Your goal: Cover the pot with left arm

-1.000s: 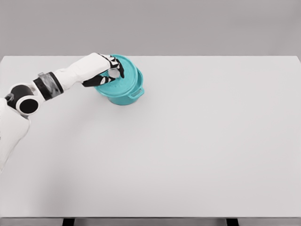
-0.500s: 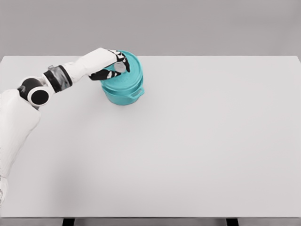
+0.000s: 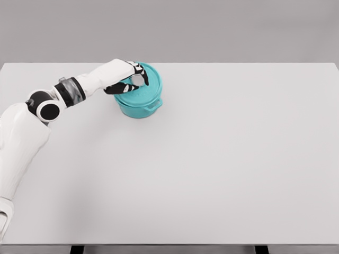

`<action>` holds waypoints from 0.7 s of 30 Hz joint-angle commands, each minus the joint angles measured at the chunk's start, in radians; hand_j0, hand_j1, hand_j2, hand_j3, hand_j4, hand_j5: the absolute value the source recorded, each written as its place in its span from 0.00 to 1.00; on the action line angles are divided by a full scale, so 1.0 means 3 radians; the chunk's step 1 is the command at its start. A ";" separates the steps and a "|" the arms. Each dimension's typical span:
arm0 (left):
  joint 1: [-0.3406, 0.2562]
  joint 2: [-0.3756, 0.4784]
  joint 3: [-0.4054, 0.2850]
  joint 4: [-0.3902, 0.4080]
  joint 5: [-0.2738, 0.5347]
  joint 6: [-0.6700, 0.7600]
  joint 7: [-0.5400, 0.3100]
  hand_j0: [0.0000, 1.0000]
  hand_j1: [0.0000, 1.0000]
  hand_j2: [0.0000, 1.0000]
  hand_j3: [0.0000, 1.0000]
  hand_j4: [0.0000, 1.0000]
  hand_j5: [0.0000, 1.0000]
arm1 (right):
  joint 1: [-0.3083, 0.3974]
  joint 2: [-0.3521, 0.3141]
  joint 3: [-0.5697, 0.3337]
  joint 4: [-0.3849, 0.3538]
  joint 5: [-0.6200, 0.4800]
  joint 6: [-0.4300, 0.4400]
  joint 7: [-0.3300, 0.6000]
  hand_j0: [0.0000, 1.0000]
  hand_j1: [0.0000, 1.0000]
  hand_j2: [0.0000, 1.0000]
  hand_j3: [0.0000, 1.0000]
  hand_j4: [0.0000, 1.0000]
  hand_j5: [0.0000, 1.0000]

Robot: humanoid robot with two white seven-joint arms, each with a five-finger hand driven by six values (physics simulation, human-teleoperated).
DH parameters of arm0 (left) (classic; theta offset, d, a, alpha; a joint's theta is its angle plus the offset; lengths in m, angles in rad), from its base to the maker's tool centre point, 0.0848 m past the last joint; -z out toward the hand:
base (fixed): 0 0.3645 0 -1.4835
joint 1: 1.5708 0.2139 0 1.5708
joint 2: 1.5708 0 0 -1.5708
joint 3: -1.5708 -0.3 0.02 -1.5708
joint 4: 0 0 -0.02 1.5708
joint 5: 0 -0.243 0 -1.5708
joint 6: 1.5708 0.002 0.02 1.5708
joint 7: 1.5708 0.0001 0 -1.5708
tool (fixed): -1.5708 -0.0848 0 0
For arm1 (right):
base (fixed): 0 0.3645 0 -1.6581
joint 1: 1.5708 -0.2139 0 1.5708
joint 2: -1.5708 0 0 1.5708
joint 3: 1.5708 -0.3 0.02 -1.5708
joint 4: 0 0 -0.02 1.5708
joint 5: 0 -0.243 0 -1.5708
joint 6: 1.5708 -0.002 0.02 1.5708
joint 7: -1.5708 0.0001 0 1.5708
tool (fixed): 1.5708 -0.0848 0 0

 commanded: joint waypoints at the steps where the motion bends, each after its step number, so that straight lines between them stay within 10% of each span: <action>1: 0.0000 -0.0023 0.0004 0.0038 0.0019 0.0007 0.0002 0.48 0.48 0.48 0.48 0.48 0.48 | 0.0000 0.0000 0.0000 0.0000 0.0000 0.0000 0.0001 1.00 1.00 1.00 1.00 1.00 1.00; 21: 0.0005 -0.0023 0.0009 0.0049 0.0024 0.0007 0.0002 0.56 0.56 0.56 0.56 0.56 0.56 | 0.0000 0.0000 0.0000 0.0005 0.0000 0.0000 0.0001 1.00 1.00 1.00 1.00 1.00 1.00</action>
